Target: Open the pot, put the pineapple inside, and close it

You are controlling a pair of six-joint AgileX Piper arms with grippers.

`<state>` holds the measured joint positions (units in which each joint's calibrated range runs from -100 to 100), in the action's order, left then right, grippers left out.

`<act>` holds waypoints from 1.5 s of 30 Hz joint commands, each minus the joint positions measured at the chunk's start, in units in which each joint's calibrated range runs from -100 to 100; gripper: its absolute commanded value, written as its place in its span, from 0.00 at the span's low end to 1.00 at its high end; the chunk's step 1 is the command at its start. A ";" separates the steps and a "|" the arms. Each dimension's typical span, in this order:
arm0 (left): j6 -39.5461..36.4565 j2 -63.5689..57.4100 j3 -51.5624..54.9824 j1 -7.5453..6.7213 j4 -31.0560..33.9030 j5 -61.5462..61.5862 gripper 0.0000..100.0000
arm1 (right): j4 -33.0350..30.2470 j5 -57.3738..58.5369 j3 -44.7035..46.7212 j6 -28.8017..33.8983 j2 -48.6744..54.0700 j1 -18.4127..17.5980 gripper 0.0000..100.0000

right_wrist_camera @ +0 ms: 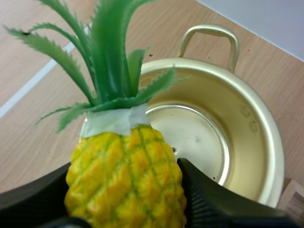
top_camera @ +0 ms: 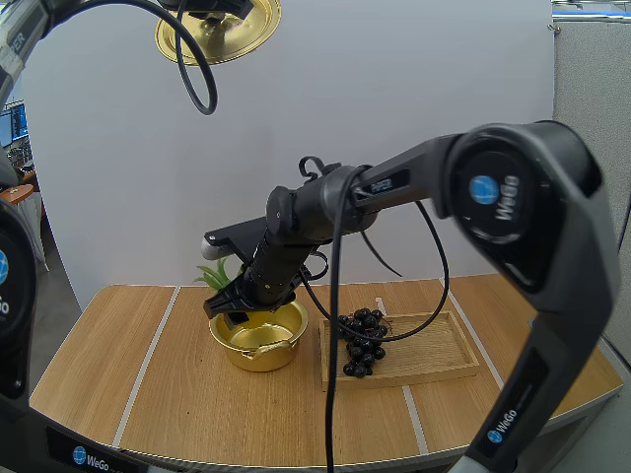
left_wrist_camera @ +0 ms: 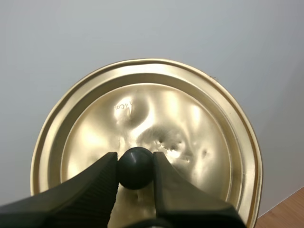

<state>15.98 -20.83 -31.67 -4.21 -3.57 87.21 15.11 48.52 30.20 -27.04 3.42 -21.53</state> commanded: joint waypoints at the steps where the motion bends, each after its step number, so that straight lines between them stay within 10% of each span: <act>1: -0.57 -0.23 -0.42 -0.11 0.03 -0.55 0.00 | -0.79 0.32 -1.12 0.28 -1.30 1.38 0.00; 25: -0.57 -0.23 -0.42 -0.11 0.03 -0.55 0.00 | -2.56 -1.66 -1.12 -0.32 -10.53 1.73 0.00; 32: -0.57 -0.23 -0.42 -0.11 0.03 -0.55 0.00 | -2.93 -1.13 -1.12 -0.14 -10.53 1.73 1.00; 45: -0.57 -0.23 -0.42 -0.11 0.03 -0.55 0.00 | -2.13 4.84 -1.12 -0.14 1.94 1.73 1.00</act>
<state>15.98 -20.83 -31.67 -4.21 -3.57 87.21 13.27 48.19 29.09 -27.06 -5.11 -19.97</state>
